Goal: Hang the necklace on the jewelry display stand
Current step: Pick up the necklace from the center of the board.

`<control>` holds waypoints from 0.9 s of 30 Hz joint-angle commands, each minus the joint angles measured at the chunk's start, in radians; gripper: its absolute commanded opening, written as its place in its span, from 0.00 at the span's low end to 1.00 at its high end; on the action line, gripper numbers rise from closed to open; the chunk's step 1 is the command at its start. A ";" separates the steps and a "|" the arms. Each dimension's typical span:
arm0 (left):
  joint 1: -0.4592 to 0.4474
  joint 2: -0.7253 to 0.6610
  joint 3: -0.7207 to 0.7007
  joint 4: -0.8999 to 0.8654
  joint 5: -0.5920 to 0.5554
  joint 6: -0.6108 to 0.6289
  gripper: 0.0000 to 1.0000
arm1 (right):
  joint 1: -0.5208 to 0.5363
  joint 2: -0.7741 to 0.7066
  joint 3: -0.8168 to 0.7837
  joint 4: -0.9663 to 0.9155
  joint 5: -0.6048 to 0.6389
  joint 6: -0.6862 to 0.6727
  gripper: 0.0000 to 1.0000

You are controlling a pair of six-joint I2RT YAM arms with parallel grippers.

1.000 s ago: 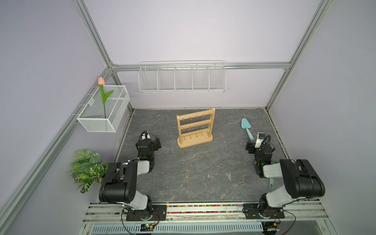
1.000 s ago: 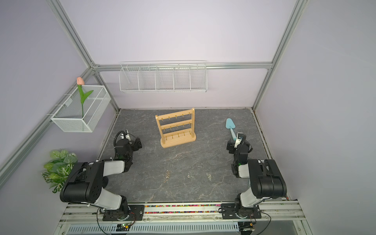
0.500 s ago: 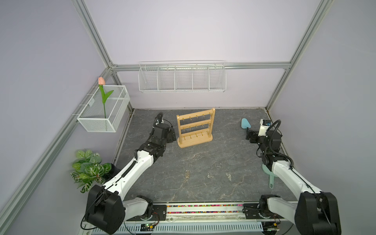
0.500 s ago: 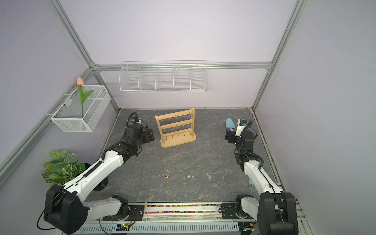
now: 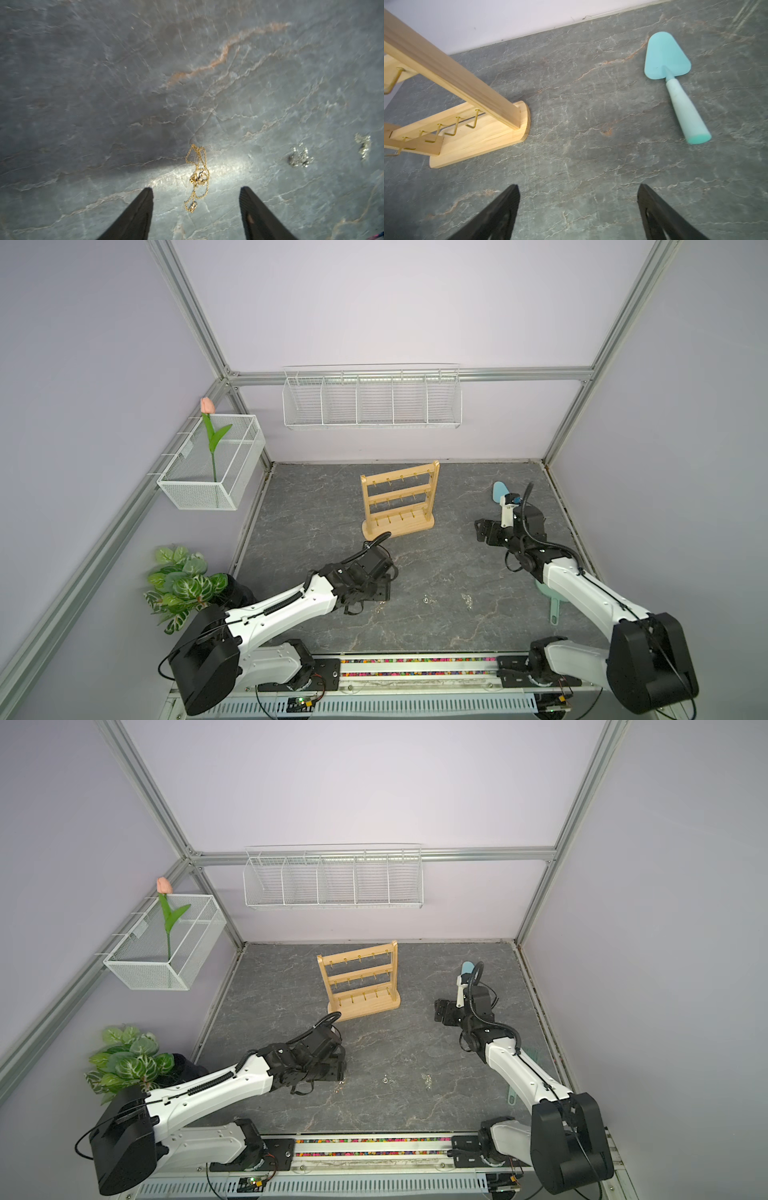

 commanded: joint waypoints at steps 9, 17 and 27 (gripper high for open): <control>-0.024 0.110 -0.016 0.025 0.099 0.046 0.42 | 0.063 0.046 0.069 -0.101 0.119 0.054 0.89; -0.034 0.149 -0.010 0.016 0.089 0.089 0.32 | 0.070 0.058 0.069 -0.086 0.123 0.055 0.89; -0.050 0.205 0.001 0.003 0.052 0.114 0.20 | 0.072 0.066 0.071 -0.082 0.112 0.056 0.89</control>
